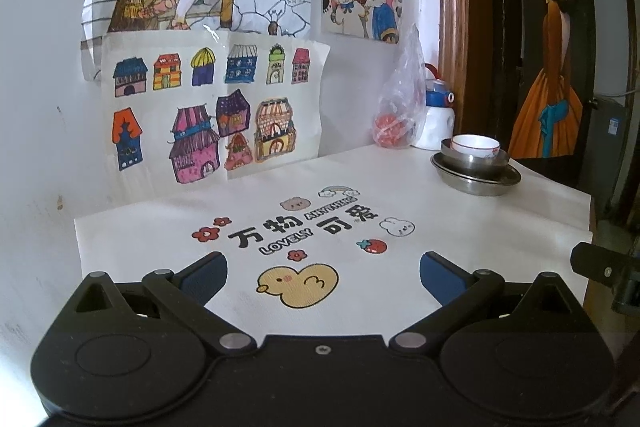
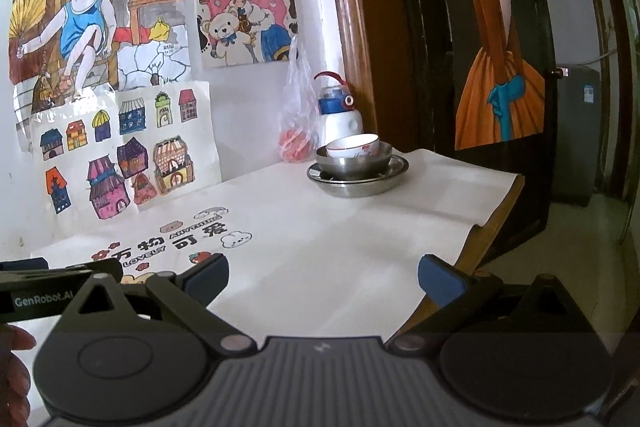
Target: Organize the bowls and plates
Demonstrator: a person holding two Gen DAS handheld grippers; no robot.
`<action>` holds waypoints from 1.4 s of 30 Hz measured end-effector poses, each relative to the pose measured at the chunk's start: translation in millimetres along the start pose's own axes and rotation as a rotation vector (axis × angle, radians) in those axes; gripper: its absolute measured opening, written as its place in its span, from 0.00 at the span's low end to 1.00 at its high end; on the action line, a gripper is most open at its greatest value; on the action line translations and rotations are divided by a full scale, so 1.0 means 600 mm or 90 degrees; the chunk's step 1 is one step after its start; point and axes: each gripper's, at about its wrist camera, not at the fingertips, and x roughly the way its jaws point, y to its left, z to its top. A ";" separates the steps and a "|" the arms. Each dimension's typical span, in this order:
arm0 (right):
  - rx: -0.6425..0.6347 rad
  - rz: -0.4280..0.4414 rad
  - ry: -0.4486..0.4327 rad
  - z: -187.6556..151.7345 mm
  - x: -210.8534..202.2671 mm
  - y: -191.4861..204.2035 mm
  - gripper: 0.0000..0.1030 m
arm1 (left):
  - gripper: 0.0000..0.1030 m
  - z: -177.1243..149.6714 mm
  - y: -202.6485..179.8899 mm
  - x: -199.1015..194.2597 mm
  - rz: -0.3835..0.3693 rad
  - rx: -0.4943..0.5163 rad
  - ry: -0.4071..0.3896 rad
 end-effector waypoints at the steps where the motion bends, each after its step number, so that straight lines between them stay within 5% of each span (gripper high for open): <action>1: -0.001 -0.001 0.002 -0.001 0.002 0.000 1.00 | 0.99 -0.001 -0.001 0.002 0.000 0.002 0.002; 42: 0.024 -0.025 0.035 -0.015 0.044 -0.005 1.00 | 0.99 -0.019 0.000 0.034 0.012 -0.010 0.038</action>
